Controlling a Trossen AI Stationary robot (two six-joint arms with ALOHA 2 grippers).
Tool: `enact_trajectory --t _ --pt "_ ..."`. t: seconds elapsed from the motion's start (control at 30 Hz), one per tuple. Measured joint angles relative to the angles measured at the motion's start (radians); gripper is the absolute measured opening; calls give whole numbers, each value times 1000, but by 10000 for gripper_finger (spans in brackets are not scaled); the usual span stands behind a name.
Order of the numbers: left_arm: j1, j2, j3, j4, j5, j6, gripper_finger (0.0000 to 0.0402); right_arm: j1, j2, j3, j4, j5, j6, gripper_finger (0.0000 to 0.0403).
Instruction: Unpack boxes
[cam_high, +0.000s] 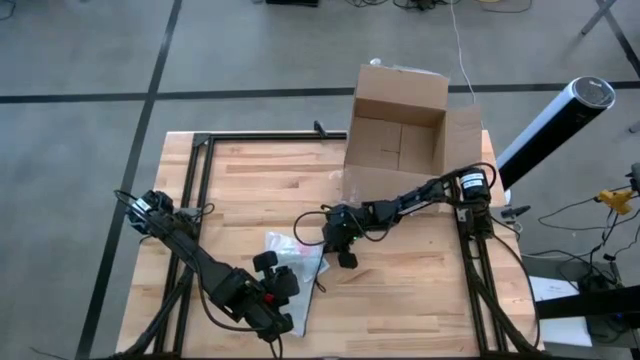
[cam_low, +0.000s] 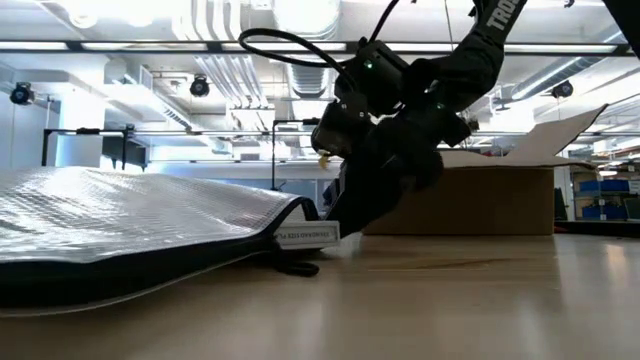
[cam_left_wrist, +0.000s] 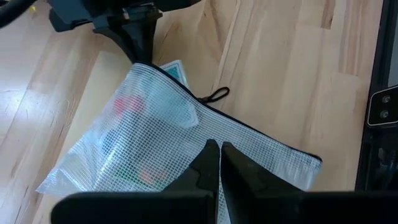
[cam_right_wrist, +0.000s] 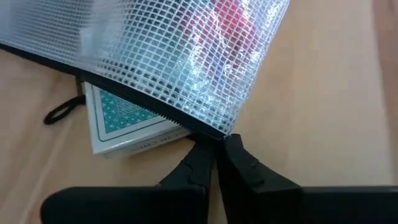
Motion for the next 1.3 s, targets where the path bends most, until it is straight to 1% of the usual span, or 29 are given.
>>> enact_trajectory --t 0.23,0.4,0.5,0.73,0.93,1.1,1.23,1.3 --pt "0 0 0 0 0 0 0 1 0 0 3 -120 100 0" --pt "0 0 0 0 0 0 0 1 -3 0 56 -214 194 0" --pt "0 0 0 0 -1 0 0 1 -9 8 74 -247 239 0" --pt "-1 0 0 1 -1 0 0 1 -51 65 78 -305 289 0" --pt "-1 0 0 1 -2 18 0 3 -83 122 71 -314 307 0" --pt "-1 0 0 1 -19 23 0 3 -83 155 -16 -301 283 0" --pt "-1 0 0 -3 -21 22 0 -4 -84 149 -111 -290 231 0" --pt "-1 0 0 -16 -22 0 0 -2 -85 130 -126 -276 222 0"
